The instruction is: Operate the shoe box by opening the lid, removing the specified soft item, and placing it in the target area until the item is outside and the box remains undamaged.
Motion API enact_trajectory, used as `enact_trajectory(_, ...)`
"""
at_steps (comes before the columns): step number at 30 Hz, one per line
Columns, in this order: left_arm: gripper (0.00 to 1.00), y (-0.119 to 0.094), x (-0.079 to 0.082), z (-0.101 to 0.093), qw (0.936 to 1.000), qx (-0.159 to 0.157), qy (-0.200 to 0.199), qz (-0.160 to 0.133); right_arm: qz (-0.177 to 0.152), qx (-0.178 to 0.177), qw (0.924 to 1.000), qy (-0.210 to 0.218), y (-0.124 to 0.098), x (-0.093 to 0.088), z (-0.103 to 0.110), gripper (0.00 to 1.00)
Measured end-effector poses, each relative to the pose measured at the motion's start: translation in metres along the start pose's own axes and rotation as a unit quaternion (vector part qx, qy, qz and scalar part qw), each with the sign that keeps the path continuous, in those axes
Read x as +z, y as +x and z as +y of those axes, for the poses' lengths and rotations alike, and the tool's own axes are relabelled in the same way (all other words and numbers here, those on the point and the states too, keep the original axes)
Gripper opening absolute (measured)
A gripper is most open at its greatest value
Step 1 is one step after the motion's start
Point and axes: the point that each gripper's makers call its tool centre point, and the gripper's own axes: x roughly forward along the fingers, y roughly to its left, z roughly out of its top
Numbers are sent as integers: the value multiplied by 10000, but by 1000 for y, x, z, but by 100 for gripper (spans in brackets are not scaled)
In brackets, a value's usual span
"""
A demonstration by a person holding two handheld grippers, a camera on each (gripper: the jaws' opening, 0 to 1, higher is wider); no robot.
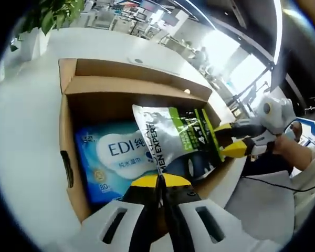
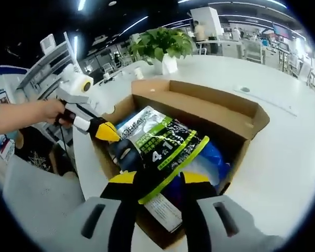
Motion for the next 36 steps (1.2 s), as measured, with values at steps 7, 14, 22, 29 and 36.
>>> enact_trajectory(7,0,-2,0,-1,10000,30,61,-28,-9,-124,9999,87,3,0,-5,16)
enact_trajectory(14,0,-11,7,-8,9997,41,-72,-240,-203,-204,9996,76,-5,6,-8,2)
enact_trajectory(22,0,-16,10,-22,9988,-66,-191,-438,-438,-175,9978,473,-21,21,-11,0)
enact_trajectory(29,0,-16,16,-38,9987,-109,-135,-473,-623,-168,9960,613,-39,36,-12,0)
enact_trajectory(36,0,-14,21,-55,9988,-142,17,-468,-628,-313,9948,739,-52,38,-21,0)
